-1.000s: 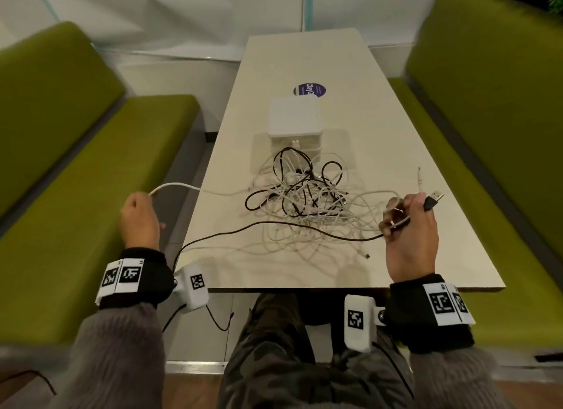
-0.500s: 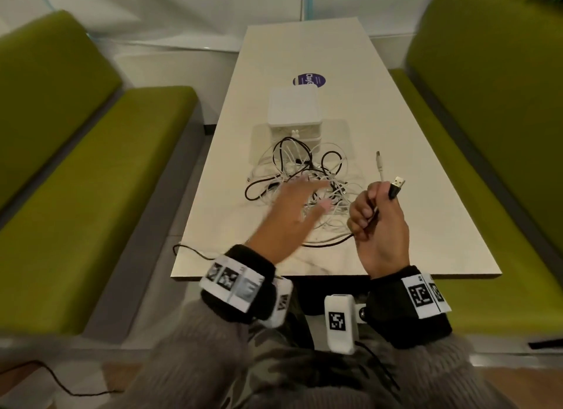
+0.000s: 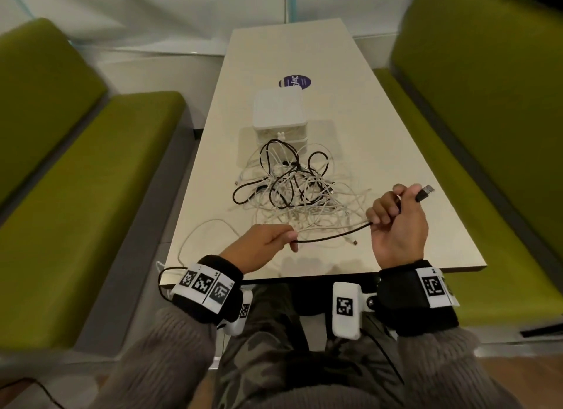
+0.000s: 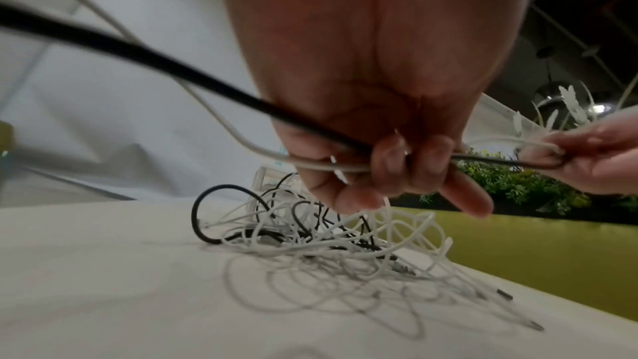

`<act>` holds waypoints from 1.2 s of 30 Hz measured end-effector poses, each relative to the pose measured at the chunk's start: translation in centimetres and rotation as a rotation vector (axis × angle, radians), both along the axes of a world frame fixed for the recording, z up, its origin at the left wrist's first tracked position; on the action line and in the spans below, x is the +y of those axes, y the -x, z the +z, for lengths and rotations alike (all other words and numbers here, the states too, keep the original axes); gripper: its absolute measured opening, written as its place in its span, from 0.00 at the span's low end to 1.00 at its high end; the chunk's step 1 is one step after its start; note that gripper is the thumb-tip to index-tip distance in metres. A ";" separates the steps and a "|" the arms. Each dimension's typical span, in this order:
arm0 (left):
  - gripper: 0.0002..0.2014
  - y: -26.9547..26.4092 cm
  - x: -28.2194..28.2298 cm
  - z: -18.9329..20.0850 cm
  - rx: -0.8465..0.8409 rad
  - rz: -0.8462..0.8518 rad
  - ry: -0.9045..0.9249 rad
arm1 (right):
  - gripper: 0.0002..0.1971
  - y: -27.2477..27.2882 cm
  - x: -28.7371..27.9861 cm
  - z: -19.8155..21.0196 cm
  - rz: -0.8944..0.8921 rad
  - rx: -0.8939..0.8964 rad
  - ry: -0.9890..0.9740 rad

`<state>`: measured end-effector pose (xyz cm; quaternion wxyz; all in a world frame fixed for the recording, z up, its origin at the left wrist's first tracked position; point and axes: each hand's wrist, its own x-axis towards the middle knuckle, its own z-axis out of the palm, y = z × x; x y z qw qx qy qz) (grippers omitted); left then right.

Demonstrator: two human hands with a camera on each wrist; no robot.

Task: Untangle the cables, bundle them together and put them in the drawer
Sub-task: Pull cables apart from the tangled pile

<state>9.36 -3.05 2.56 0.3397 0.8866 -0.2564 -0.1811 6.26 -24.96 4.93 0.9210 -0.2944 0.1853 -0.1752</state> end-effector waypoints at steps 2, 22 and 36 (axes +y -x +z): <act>0.17 0.0 -0.3 0.1 -0.019 0.012 0.051 | 0.21 -0.1 0.6 0.0 0.020 -0.005 -0.005; 0.14 2.0 -6.7 1.0 0.033 -0.063 0.217 | 0.24 -0.1 3.3 0.0 0.092 -0.069 0.086; 0.20 1.2 -7.0 0.5 0.020 -0.008 0.151 | 0.17 0.3 3.2 -1.0 0.159 -0.055 0.187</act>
